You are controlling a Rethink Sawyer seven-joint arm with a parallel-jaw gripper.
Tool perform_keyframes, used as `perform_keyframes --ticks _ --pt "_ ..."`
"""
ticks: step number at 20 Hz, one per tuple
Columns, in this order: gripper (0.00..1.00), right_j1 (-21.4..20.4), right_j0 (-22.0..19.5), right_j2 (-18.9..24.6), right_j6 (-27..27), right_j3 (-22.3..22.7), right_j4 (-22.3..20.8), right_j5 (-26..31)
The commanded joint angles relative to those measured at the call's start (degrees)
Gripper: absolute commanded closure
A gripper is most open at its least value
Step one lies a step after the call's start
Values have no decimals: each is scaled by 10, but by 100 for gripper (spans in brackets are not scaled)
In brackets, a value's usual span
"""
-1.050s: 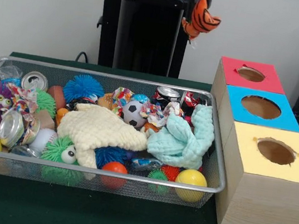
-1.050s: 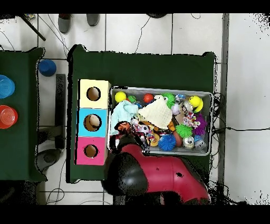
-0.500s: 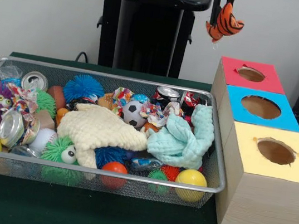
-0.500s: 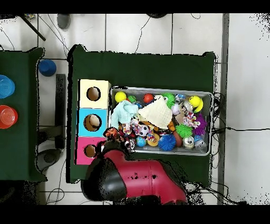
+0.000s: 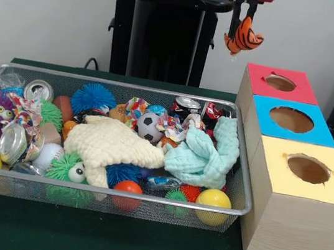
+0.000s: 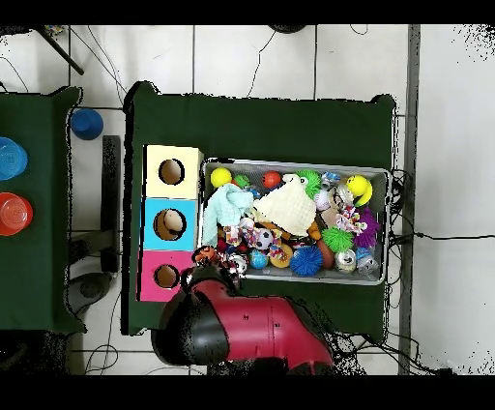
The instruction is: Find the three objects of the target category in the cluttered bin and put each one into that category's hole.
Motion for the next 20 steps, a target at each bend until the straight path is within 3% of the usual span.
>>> perform_keyframes --ticks 1,20 --pt "100 48 23 -44 161 -7 40 -29" --pt "100 92 132 -118 176 -23 106 -74"
